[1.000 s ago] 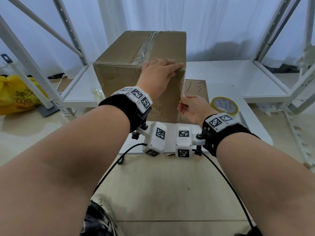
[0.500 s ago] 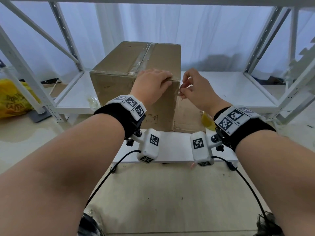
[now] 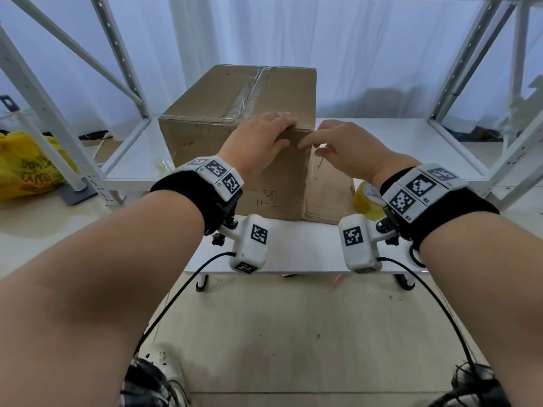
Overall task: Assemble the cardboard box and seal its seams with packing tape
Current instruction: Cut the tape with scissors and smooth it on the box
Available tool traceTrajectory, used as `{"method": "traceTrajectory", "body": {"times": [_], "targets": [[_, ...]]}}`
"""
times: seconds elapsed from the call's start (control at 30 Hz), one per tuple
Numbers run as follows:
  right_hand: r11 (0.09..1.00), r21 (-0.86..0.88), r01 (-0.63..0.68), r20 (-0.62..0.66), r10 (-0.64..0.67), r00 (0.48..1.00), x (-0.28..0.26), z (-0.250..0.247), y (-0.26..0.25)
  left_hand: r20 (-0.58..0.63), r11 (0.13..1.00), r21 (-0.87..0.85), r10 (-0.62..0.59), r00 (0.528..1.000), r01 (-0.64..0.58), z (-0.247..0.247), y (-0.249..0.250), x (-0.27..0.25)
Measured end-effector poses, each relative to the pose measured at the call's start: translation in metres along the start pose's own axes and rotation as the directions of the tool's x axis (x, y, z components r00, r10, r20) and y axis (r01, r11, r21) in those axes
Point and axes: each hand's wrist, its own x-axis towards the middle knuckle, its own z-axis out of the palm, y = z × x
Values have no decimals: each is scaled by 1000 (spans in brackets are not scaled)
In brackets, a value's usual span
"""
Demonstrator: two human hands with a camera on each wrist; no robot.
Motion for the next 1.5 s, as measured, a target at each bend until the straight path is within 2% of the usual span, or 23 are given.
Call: {"method": "traceTrajectory", "body": {"times": [0.1, 0.17, 0.33, 0.43, 0.67, 0.87, 1.0, 1.07, 1.13, 1.23, 1.33, 1.4, 1.5], "targets": [[1000, -9, 2, 22, -2, 1000, 5, -2, -5, -54, 998, 27, -54, 997, 56, -3, -2, -3], [999, -34, -12, 14, 12, 1000, 6, -2, -7, -33, 998, 7, -65, 997, 65, -4, -2, -3], [997, -75, 5, -130, -15, 991, 3, 5, -4, -3, 999, -25, -42, 999, 42, -5, 4, -2], [993, -104, 54, -184, -72, 980, 6, 16, -5, -30, 998, -26, -51, 998, 51, -3, 4, -1], [994, -73, 82, -358, -102, 928, 9, 33, 0, -88, 999, -51, -15, 996, 10, 4, 1, -6], [976, 214, 26, -391, 61, 919, 15, 38, 8, -72, 998, -68, -22, 997, 17, 13, -4, -9], [882, 471, 4, -412, 216, 885, 19, 34, 6, -82, 1000, 9, -10, 997, 11, 20, 0, -9], [884, 468, -5, -407, 221, 886, 19, 38, 4, -99, 997, 61, -30, 995, 36, 27, 6, -9], [876, 481, -19, -410, 245, 879, 18, 42, 4, -167, 995, 52, -76, 983, 86, 33, 12, -5], [829, 559, -17, -410, 294, 864, 19, 42, 5, -238, 990, 52, -117, 964, 133, 38, 15, 1], [808, 589, -1, -425, 311, 850, 20, 40, 5, -252, 991, 106, -58, 966, 87, 46, 10, 1], [826, 564, -15, -429, 308, 849, 19, 44, 2, -256, 982, 182, 6, 967, 42, 53, 6, -1], [895, 444, -35, -388, 228, 893, 9, 55, -2, -247, 972, 234, 47, 968, 13, 56, 3, -4]]}}
